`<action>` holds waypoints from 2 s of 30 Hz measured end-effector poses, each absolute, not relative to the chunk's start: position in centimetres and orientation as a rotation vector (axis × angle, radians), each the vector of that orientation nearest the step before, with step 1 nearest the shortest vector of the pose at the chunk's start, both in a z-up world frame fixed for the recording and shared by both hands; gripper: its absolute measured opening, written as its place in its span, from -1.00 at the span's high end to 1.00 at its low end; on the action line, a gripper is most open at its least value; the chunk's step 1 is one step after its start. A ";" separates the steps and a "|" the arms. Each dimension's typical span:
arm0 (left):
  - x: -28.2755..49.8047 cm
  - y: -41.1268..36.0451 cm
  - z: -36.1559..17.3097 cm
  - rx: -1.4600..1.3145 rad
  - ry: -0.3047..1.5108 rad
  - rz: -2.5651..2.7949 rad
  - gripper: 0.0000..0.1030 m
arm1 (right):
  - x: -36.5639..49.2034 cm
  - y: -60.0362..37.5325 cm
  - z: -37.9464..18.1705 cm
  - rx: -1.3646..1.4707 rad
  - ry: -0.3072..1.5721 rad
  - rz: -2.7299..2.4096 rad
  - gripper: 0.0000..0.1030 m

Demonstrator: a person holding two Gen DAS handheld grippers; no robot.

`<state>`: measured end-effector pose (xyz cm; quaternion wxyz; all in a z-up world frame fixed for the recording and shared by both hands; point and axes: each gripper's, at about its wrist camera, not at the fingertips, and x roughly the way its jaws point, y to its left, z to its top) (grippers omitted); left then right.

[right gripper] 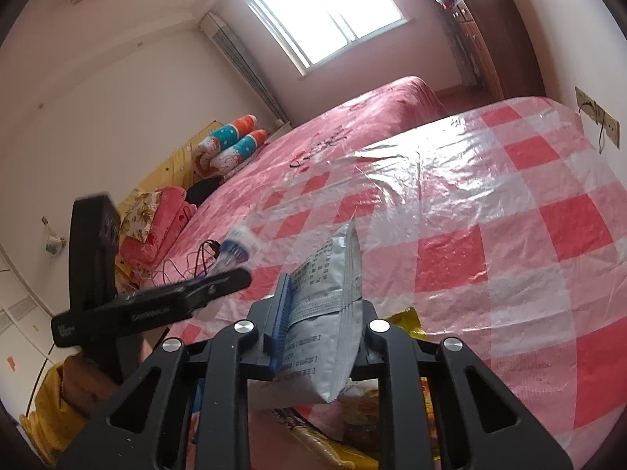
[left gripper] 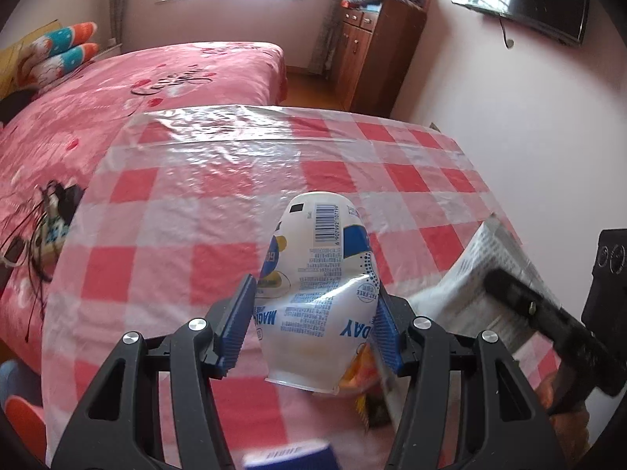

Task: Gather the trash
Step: 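Grasp the grey printed snack bag with the right tool while the left tool holds the bottle, then carry the yogurt bottle and grey bag over the orange bucket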

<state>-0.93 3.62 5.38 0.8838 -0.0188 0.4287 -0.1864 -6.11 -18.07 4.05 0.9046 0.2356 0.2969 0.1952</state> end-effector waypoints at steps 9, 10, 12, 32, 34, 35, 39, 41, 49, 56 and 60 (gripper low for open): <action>-4.6 8.8 5.7 -0.114 0.875 -0.350 -0.12 | -7.8 -18.3 7.0 0.475 0.507 0.343 0.72; -4.9 9.2 5.7 -0.123 0.876 -0.349 -0.12 | -8.0 -18.4 7.2 0.482 0.503 0.340 0.73; -5.6 10.3 5.5 -0.143 0.877 -0.346 -0.12 | -8.2 -18.6 7.7 0.497 0.491 0.338 0.73; -11.3 19.7 4.7 -0.267 0.858 -0.251 -0.12 | -9.3 -11.8 11.7 0.482 0.488 0.470 0.75; -11.8 20.7 4.7 -0.275 0.853 -0.239 -0.12 | -9.2 -10.5 12.0 0.484 0.503 0.507 0.75; -12.1 21.3 4.7 -0.280 0.850 -0.230 -0.12 | -9.2 -9.8 12.1 0.484 0.509 0.523 0.75; -13.4 24.1 4.7 -0.306 0.835 -0.185 -0.12 | -9.1 -5.5 12.7 0.466 0.548 0.611 0.75; -14.1 25.6 4.7 -0.323 0.827 -0.157 -0.12 | -9.2 -3.6 12.8 0.452 0.566 0.646 0.75; -17.1 32.5 3.5 -0.410 0.817 -0.013 -0.12 | -9.5 6.7 12.6 0.382 0.665 0.833 0.75; -19.7 38.2 2.0 -0.511 0.799 0.136 -0.12 | -10.0 14.0 11.6 0.324 0.734 0.935 0.75; -20.6 40.5 0.9 -0.566 0.801 0.198 -0.12 | -10.4 18.4 10.7 0.295 0.771 0.986 0.75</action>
